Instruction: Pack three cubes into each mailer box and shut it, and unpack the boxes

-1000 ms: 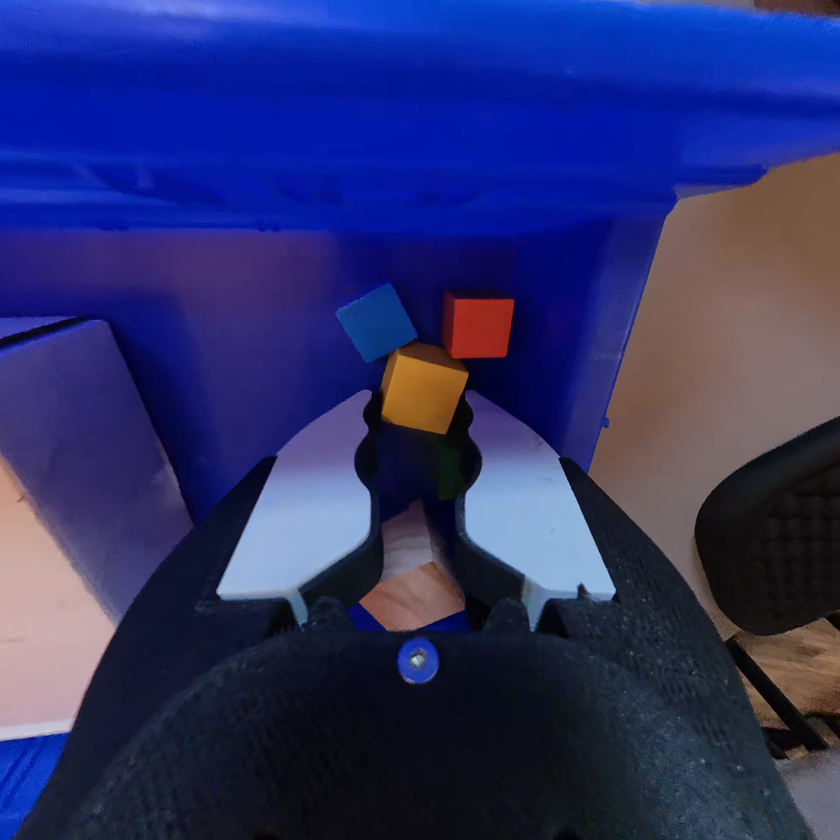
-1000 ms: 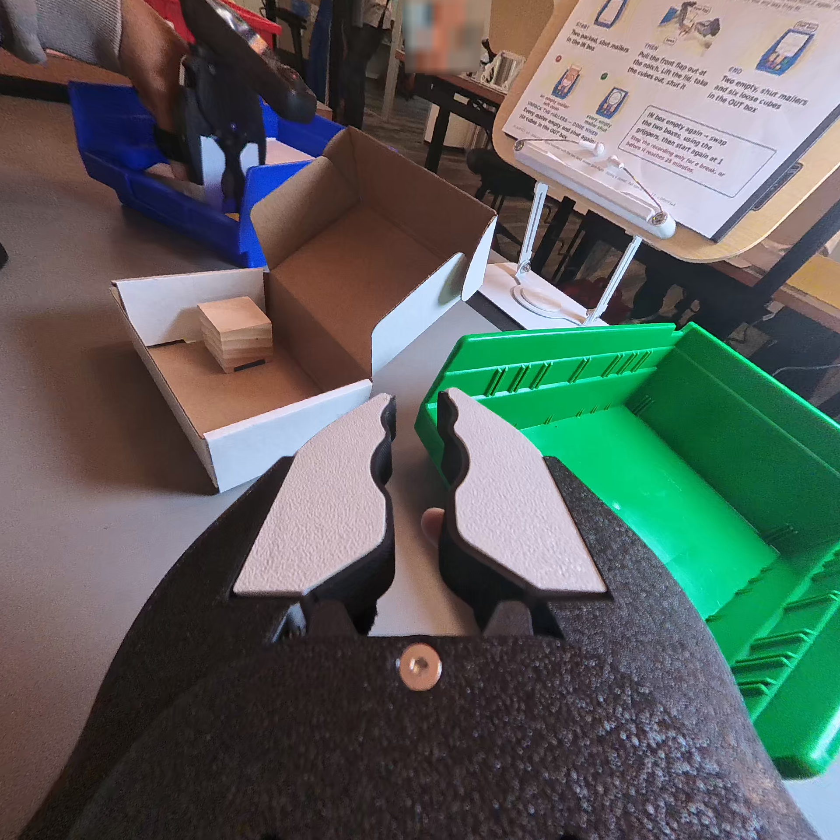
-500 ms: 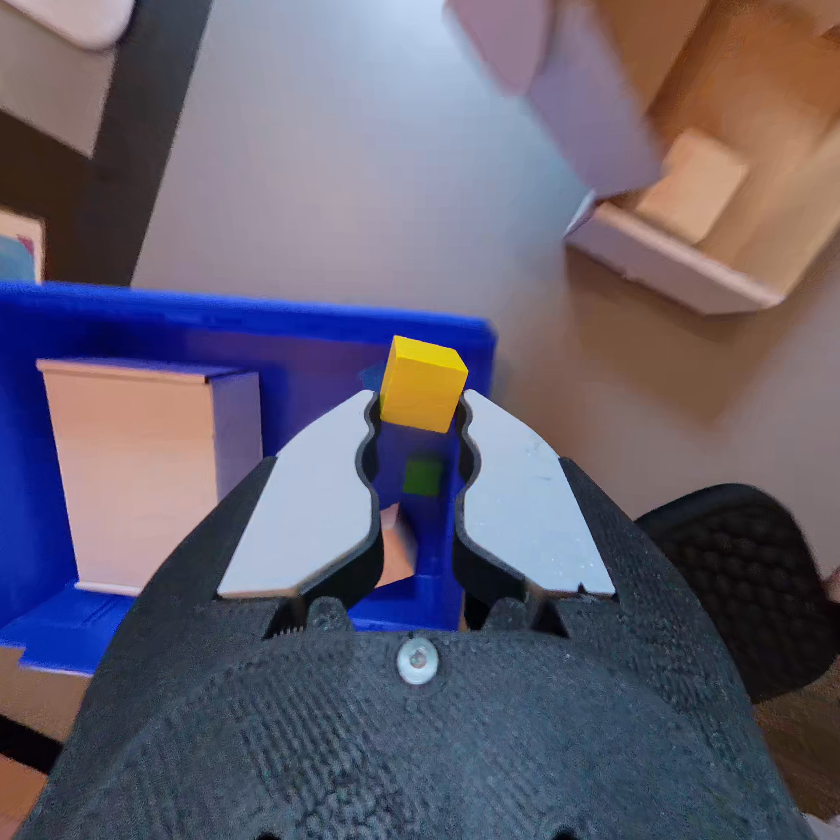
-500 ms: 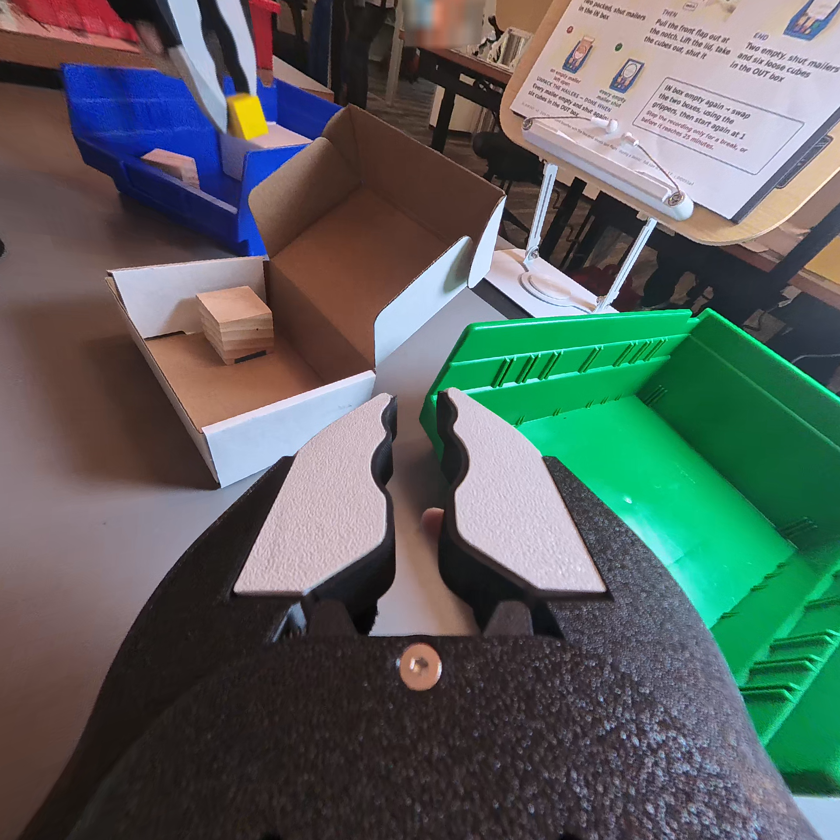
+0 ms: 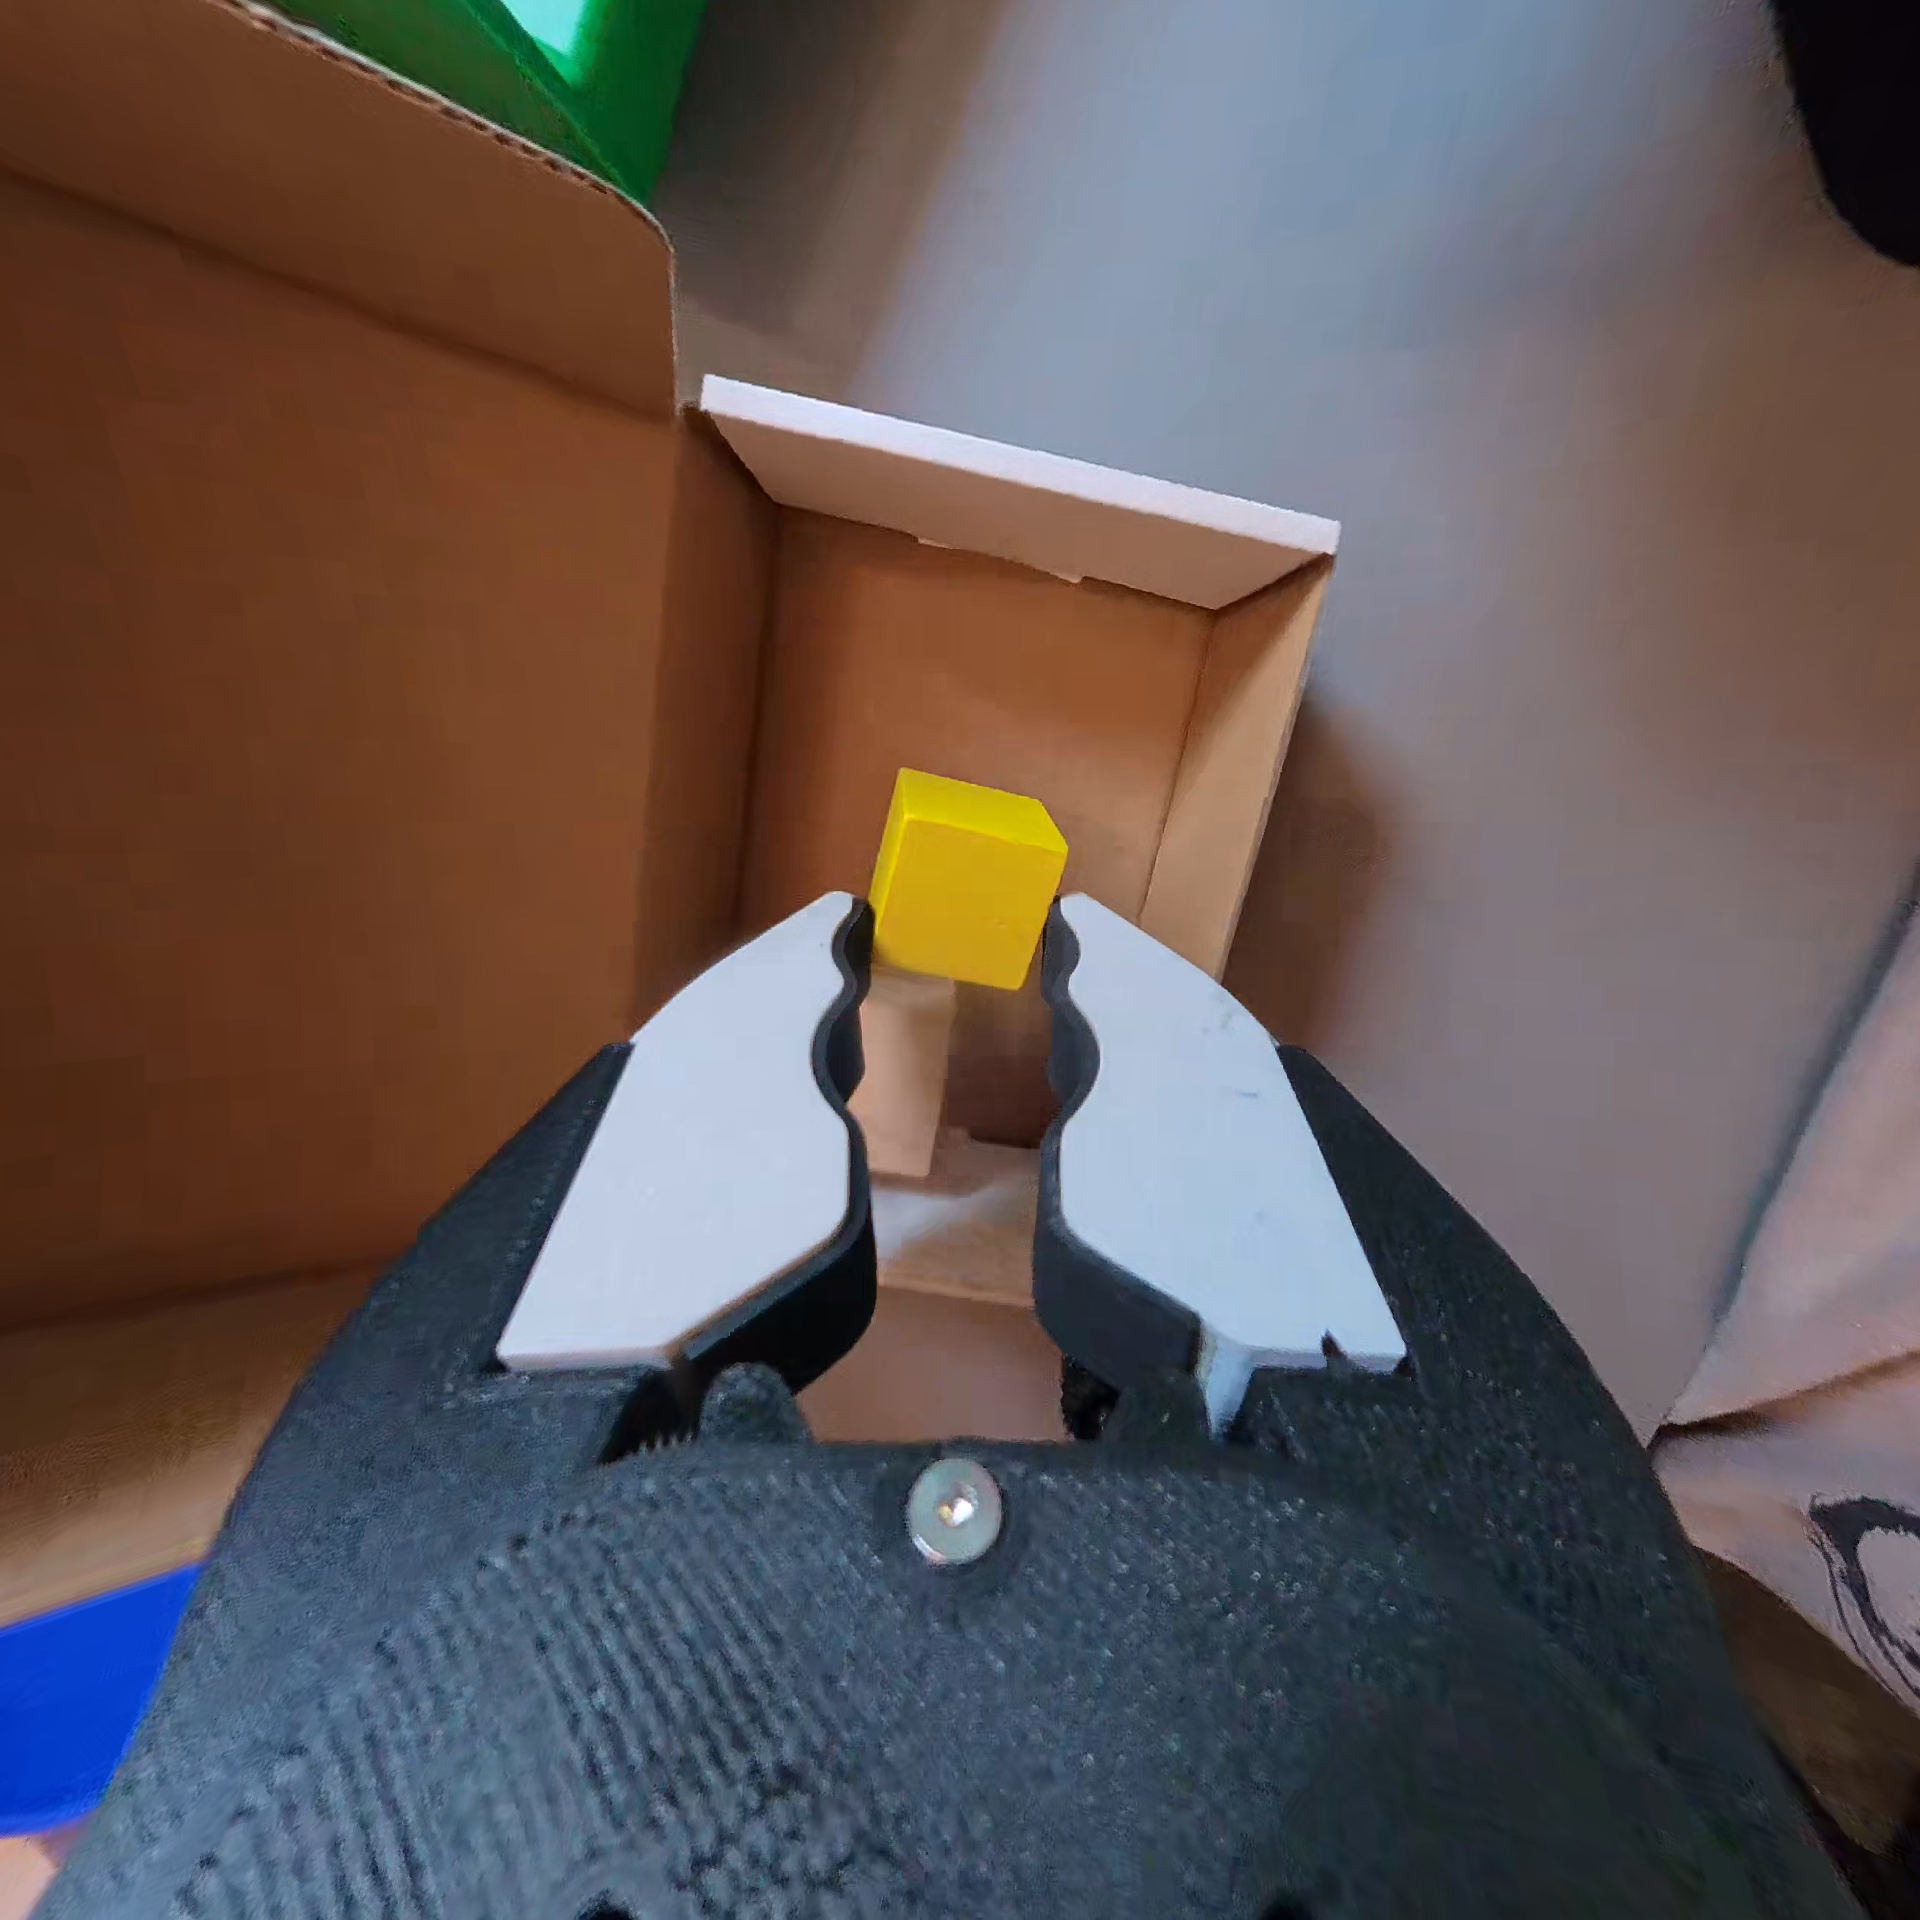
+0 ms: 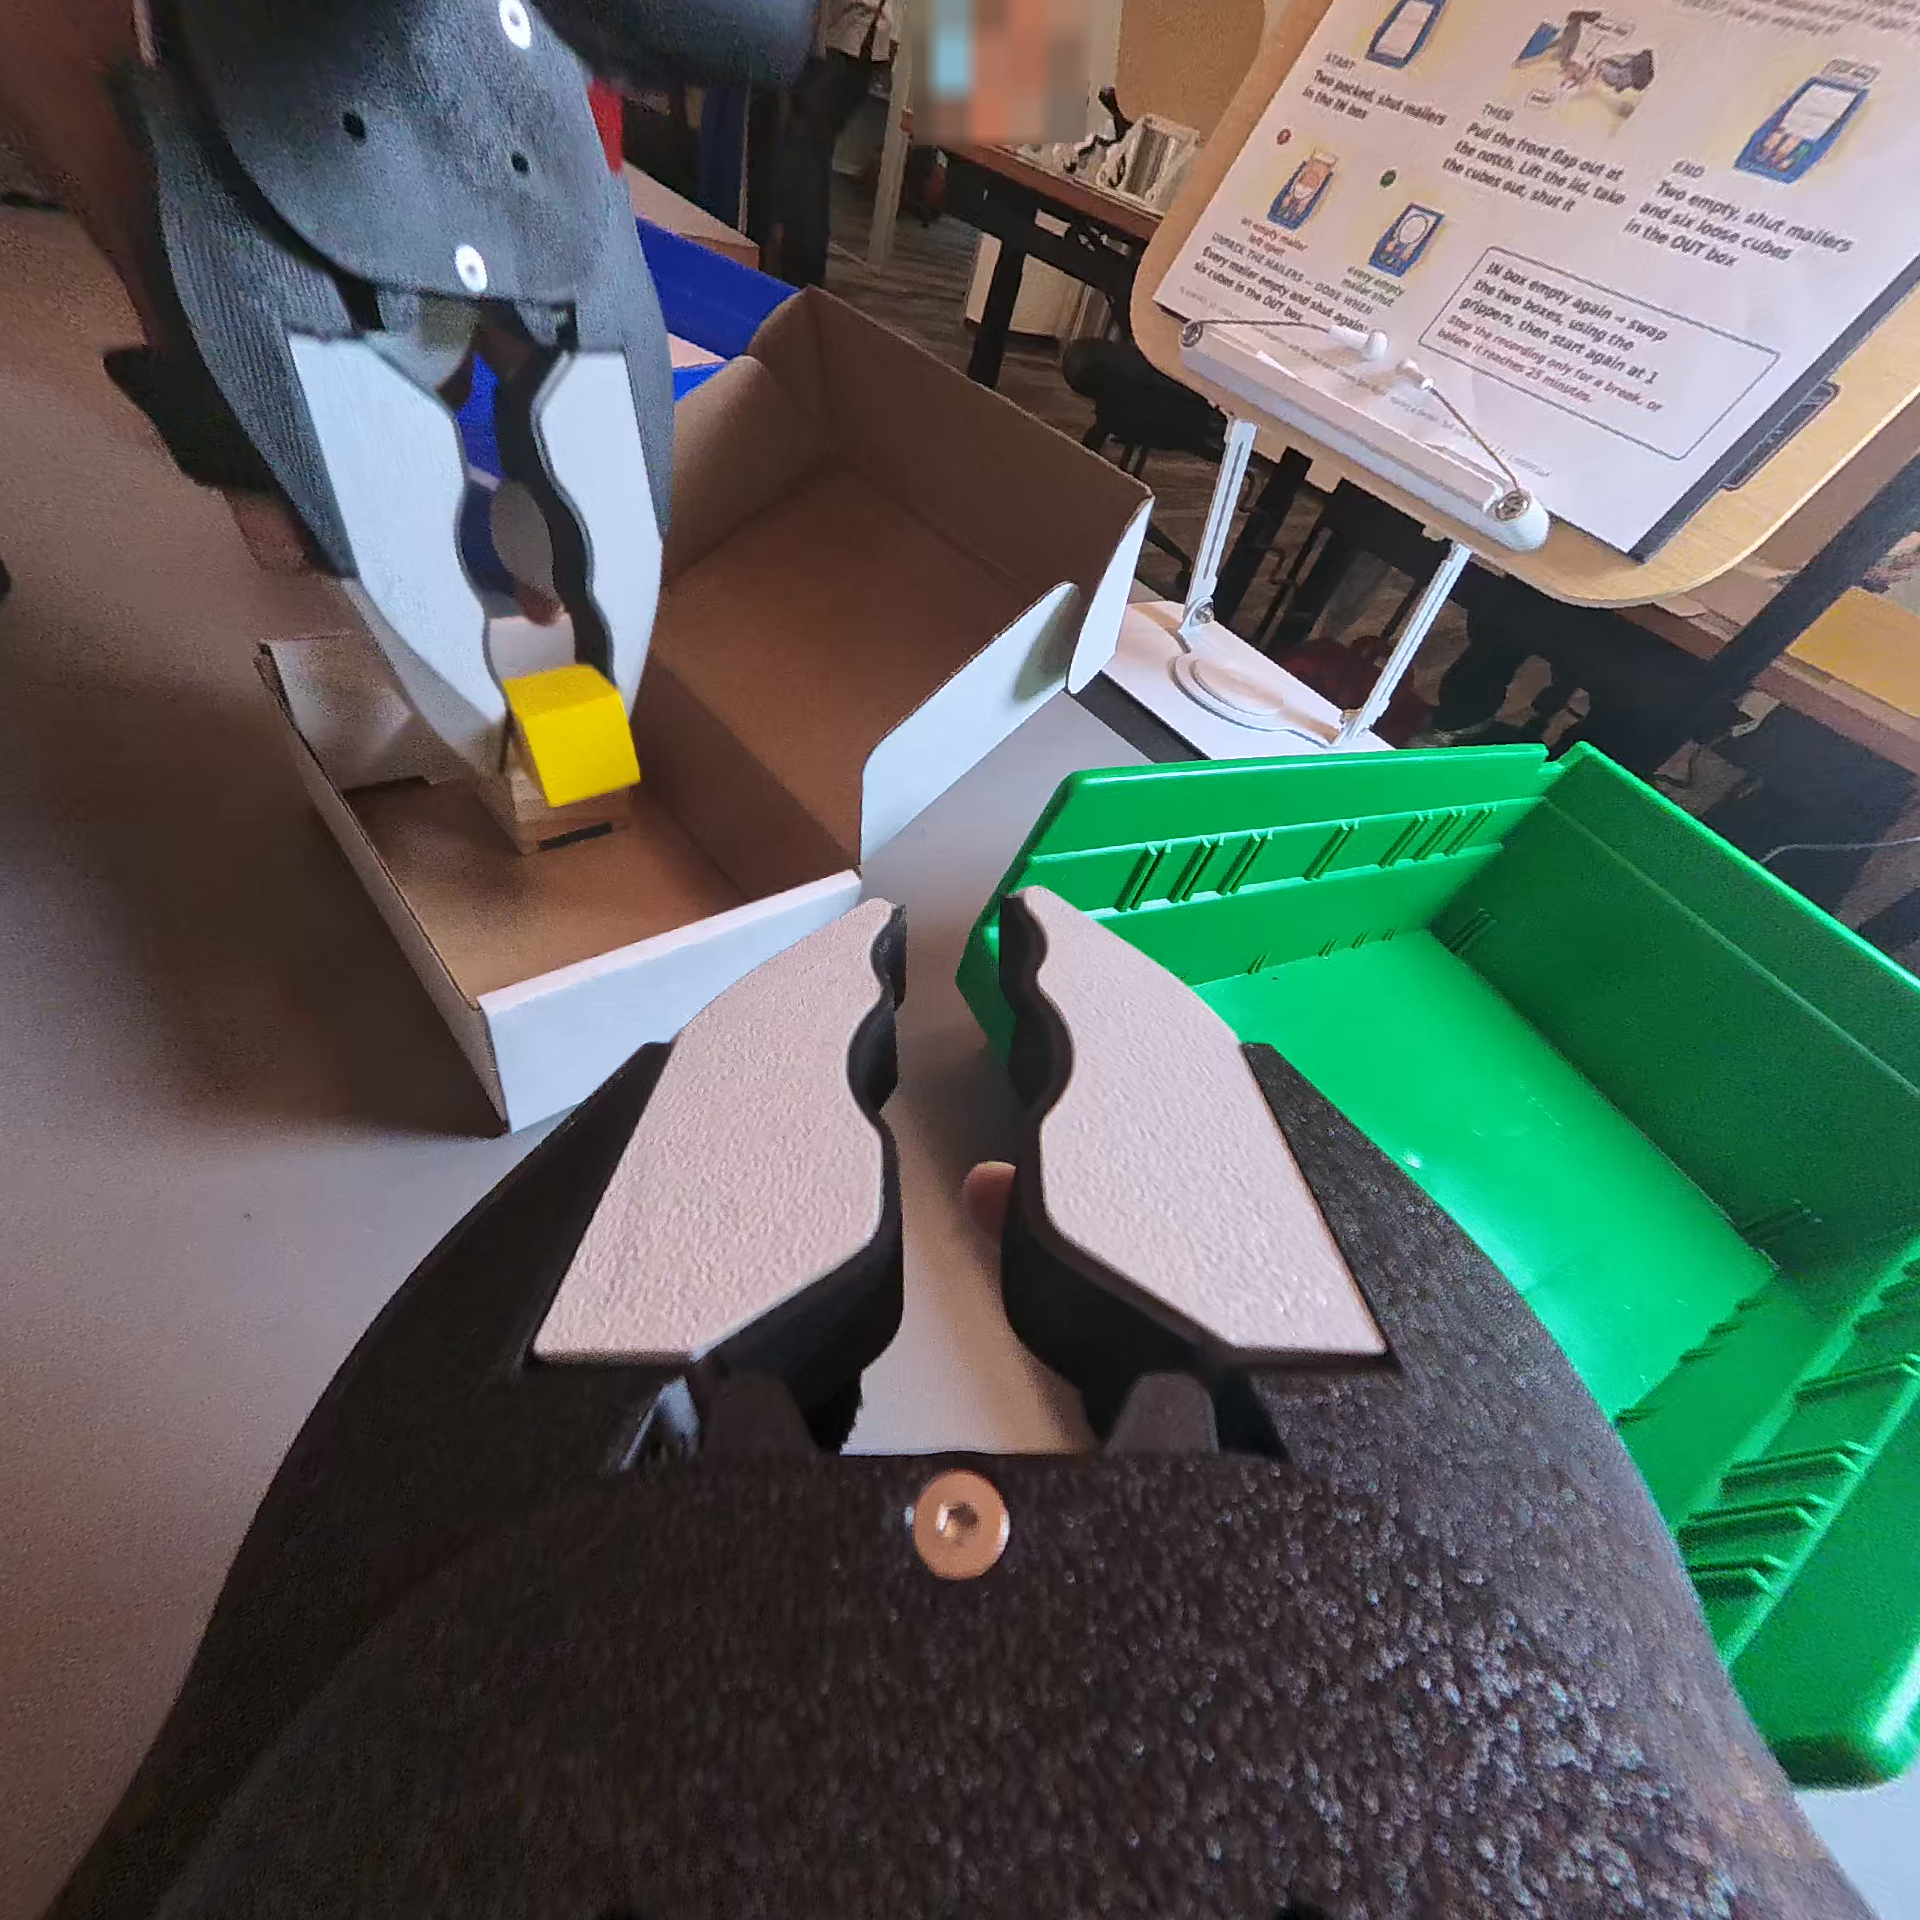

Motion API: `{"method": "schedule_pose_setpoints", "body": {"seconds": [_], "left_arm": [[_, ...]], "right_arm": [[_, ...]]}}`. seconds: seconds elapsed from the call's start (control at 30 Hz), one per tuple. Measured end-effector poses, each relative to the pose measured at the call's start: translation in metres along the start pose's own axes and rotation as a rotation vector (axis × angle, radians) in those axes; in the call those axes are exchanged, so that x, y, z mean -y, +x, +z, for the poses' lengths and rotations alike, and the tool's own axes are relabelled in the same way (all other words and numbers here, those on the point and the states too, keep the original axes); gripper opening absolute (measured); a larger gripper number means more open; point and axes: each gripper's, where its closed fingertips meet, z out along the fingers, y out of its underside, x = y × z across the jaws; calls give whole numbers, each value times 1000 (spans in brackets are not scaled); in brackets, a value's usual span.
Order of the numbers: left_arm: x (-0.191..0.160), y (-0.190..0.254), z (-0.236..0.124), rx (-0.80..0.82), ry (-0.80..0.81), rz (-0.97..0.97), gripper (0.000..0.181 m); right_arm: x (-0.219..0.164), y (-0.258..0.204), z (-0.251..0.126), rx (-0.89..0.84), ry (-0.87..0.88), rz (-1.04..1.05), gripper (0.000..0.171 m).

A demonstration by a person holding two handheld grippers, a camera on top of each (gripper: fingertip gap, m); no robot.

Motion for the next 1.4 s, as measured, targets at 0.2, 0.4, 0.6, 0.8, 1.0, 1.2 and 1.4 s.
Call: {"method": "schedule_pose_setpoints", "body": {"seconds": [0.2, 0.4, 0.6, 0.8, 1.0, 1.2, 1.4], "left_arm": [[-2, -2, 24, -3, -99, 5, 31], [-6, -8, 33, 35, -130, 28, 30], [-7, -15, 35, 108, -116, 100, 36], [-9, -17, 16, 146, -65, 135, 42], [-19, -40, -79, 218, 168, 18, 40], [-92, -107, -130, 330, 149, -208, 41], [-167, -145, -70, 227, -41, -401, 47]], "right_arm": [[0, 16, -3, -70, 8, 48, 20], [3, 24, -7, -94, 35, 85, 21], [2, 22, -6, -89, 30, 79, 21], [2, 24, -7, -96, 37, 86, 21], [5, 32, -10, -122, 59, 107, 21], [5, 34, -10, -125, 61, 120, 22], [4, 35, -8, -129, 55, 134, 22]]}}
